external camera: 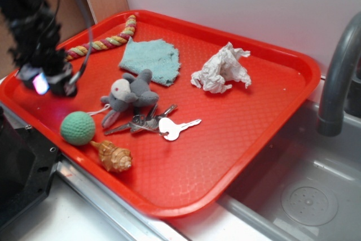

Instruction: Grab the plastic pickle.

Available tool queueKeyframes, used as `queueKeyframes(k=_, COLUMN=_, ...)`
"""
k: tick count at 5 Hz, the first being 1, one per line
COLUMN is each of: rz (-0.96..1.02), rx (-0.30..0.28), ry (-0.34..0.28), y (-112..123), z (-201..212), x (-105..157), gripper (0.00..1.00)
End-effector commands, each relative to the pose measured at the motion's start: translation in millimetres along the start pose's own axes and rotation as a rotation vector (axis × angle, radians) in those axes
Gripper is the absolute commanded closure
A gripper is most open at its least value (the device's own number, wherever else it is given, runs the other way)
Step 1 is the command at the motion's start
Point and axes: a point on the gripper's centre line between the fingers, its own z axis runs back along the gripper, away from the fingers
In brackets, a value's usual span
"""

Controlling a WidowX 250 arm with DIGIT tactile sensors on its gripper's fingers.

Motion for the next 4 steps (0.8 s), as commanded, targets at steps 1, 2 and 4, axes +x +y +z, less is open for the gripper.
queueKeyframes(k=1, rz=-0.217, rx=0.031, ry=-0.095, y=-38, z=102, x=-13, gripper=1.0)
queueKeyframes(k=2, rz=-0.232, rx=0.007, ry=-0.111, y=-44, z=152, x=-13, gripper=1.0)
queueKeyframes(k=4, rz=-0.026, rx=-0.005, ry=-0.166, y=-23, z=169, x=-10, gripper=0.0)
